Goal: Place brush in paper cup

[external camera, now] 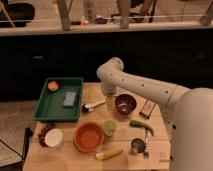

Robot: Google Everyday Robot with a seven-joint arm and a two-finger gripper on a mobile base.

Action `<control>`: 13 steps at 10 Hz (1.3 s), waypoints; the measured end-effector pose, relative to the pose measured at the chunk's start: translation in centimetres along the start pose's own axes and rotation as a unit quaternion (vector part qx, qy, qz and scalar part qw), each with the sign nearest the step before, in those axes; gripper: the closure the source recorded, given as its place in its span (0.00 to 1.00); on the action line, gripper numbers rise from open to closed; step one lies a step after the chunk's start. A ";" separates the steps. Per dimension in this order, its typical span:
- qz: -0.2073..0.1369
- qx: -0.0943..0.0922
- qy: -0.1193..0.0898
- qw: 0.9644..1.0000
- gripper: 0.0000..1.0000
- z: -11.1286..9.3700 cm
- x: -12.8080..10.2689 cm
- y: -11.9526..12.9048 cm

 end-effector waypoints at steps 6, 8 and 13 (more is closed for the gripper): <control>0.006 -0.030 -0.015 0.999 0.20 4.8 -1.2 -0.4; 0.011 -0.039 -0.022 0.999 0.20 6.2 -1.1 -0.2; 0.022 -0.065 -0.034 0.997 0.20 9.7 -1.2 -0.4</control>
